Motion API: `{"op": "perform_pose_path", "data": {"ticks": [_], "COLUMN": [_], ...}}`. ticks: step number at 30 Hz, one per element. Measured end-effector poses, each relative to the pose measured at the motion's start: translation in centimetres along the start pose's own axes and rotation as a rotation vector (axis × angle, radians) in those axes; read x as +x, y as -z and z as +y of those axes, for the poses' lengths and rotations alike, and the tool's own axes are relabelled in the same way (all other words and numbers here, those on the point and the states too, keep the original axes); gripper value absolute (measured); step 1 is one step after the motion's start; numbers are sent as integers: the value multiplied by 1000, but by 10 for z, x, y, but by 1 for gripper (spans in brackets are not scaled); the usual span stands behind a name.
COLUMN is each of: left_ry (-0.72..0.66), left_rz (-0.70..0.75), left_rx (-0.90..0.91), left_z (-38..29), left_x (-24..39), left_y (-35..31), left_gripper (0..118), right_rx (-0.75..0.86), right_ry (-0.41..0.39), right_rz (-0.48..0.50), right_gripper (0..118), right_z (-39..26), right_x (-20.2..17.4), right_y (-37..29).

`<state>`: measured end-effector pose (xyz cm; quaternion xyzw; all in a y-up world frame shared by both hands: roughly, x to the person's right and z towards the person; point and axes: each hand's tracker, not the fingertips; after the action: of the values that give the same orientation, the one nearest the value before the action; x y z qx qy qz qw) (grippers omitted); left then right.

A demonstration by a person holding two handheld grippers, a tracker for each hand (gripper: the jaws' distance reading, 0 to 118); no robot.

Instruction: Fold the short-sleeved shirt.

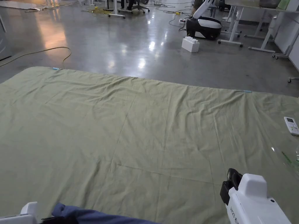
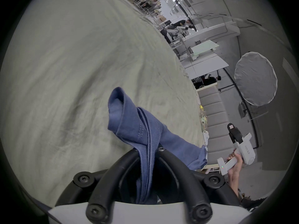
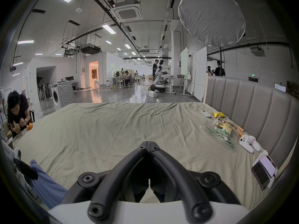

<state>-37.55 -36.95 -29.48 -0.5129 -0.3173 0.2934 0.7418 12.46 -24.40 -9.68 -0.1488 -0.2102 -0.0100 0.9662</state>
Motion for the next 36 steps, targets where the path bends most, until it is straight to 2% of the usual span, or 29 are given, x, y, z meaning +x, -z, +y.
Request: {"op": "perform_pose_path", "data": {"ticks": [6, 10, 14, 17, 20, 23, 26, 33, 36], "left_ry": [122, 150, 203, 204, 196, 145, 130, 196, 224], "left_rz": [70, 154, 307, 327, 284, 112, 43, 23, 81], "left_rx": [20, 49, 48, 44, 47, 48, 32, -44, -102], "left_z": [20, 36, 40, 35, 20, 12, 2, -31, -42], "left_x": [25, 30, 36, 49, 77, 98, 117, 164, 164], "left_y": [-27, -54, -68, -65, -59, -52, -39, 19, 58], "left_gripper": [10, 10, 10, 10, 10, 10, 10, 10, 10], "right_rx": [20, 26, 28, 24, 17, 16, 17, 6, -1], "right_ry": [-1, -6, 4, 17, 16, 17, 20, 19, 32], "right_rz": [-13, -19, -25, -26, -20, -13, -11, -17, -29], "right_gripper": [1, 1, 1, 1, 1, 1, 1, 1, 1], "right_z": [4, 5, 5, 4, 2, 2, 1, -3, -6], "right_x": [9, 13, 15, 14, 12, 10, 9, 13, 18], "right_y": [-2, -2, -2, -1, 0, -1, -1, -2, -3]}}
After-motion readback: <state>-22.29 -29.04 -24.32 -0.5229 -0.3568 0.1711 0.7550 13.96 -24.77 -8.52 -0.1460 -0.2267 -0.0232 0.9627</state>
